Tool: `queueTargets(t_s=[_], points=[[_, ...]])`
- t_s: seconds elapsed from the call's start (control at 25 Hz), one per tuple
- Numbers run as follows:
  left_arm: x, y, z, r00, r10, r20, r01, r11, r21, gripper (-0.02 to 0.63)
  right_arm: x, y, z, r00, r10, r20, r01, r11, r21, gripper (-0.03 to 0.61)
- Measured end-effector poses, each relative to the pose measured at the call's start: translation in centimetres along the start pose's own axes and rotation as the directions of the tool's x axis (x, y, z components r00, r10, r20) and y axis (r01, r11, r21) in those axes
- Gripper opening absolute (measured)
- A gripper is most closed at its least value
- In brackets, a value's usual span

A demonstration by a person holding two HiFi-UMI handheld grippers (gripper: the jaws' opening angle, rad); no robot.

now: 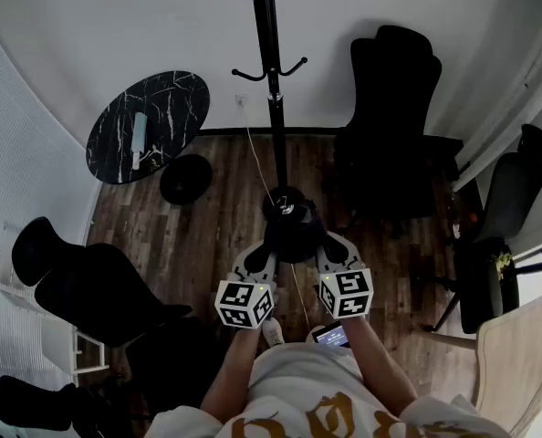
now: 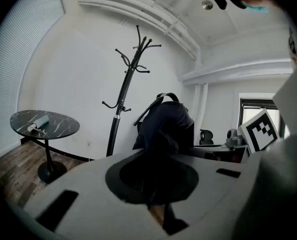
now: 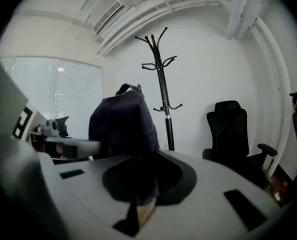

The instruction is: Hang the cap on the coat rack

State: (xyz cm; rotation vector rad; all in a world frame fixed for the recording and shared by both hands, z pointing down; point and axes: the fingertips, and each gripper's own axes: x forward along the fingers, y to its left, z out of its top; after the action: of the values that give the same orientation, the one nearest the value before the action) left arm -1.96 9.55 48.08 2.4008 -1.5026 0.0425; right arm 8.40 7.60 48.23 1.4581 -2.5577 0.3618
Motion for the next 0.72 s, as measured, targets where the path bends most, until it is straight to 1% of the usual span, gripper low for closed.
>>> queueTargets(t_s=[0.32, 0.72], points=[[0.0, -0.1, 0.0, 1.0, 0.009, 0.0, -0.009, 1.0, -0.005, 0.028, -0.1, -0.1, 0.0, 1.0, 0.016, 0.002, -0.016, 1.0, -0.01, 0.026], [0.0, -1.4, -0.3, 0.999, 0.031, -0.014, -0.031, 0.999, 0.008, 0.028, -0.9, -1.0, -0.3, 0.999, 0.046, -0.003, -0.046, 0.999, -0.003, 0.026]])
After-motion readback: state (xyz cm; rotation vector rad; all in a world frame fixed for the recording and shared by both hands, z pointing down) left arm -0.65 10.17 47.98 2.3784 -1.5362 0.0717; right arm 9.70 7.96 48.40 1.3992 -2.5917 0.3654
